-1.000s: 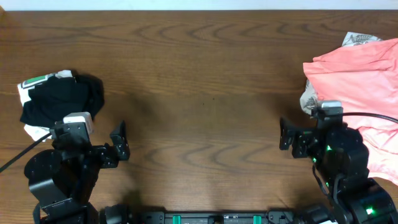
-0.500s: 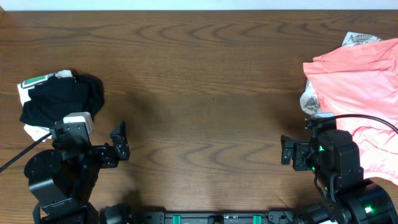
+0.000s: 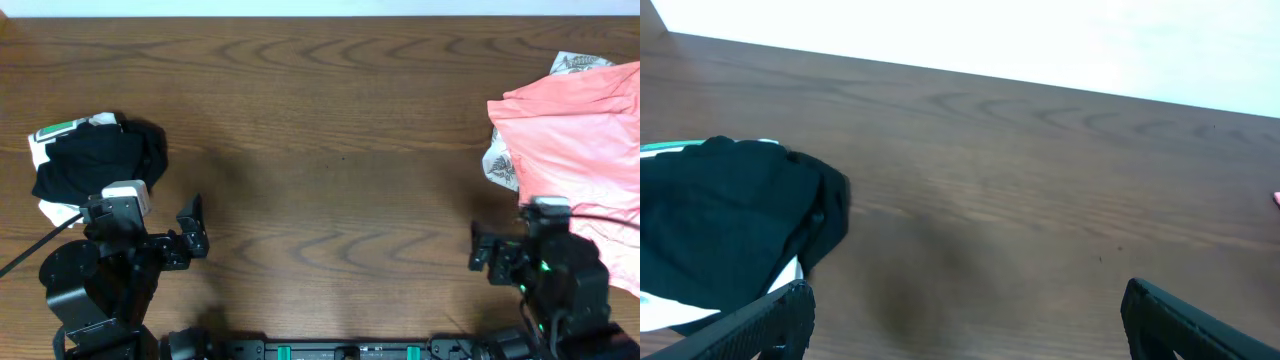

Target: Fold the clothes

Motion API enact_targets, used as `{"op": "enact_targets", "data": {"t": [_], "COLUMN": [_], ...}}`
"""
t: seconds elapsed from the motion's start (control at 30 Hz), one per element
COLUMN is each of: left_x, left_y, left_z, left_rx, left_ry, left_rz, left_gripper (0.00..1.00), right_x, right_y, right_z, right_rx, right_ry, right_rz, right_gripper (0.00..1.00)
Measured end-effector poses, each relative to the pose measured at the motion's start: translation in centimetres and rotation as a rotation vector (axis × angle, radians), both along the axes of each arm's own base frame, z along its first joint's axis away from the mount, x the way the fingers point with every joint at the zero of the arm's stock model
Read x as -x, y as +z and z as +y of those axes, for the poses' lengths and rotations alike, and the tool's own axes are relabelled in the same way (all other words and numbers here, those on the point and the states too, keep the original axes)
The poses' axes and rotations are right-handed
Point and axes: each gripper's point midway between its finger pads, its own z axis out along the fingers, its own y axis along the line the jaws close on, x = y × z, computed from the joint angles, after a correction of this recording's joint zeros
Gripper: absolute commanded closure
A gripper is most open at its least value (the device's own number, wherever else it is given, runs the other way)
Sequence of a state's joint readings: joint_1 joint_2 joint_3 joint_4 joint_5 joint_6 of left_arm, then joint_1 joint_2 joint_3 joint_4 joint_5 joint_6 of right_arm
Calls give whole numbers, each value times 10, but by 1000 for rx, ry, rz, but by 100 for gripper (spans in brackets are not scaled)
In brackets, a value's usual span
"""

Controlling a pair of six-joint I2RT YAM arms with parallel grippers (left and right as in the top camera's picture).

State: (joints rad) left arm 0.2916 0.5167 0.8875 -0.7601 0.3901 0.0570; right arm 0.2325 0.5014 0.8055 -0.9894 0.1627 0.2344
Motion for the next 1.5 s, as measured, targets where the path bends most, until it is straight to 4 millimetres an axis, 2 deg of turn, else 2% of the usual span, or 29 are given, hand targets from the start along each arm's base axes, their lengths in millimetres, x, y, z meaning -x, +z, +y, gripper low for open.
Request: {"op": "enact_targets", "data": {"t": [0.1,0.27,0.57,0.77,0.9,0.93,1.03,1.07,1.5], "left_x": [0,0,0,0,0,0,0,0,0], "left_y": [0,0,-1,-1,-1,-1,-1,-1,-1], "left_z": [0,0,0,0,0,0,0,0,0], "left_rx": [0,0,0,1,1,1,1,1,1], "left_ry": [0,0,0,0,0,0,0,0,0], "left_rz": [0,1,1,2,2,2,2,2,3], "left_gripper": [2,2,2,2,2,2,2,2,2], "right_x": [2,-1,-19,-36,-46,-48,-52,-52,-52], "right_y": [10,6,-17,-14,-15,-20,-55,-60,-59], "right_z": [-11,-17,-13,-4,-8,-9,-6,-5,-2], "right_rx": [-15,-19,-6,60,99,105,117,120,137], "right_ry": [-54,-72,-35,43,37,35,60,67,96], "right_rz": [-103,-258,-475,-599,-685,-690,-612,-600,-605], "right_gripper": [1,1,1,1,1,1,1,1,1]}}
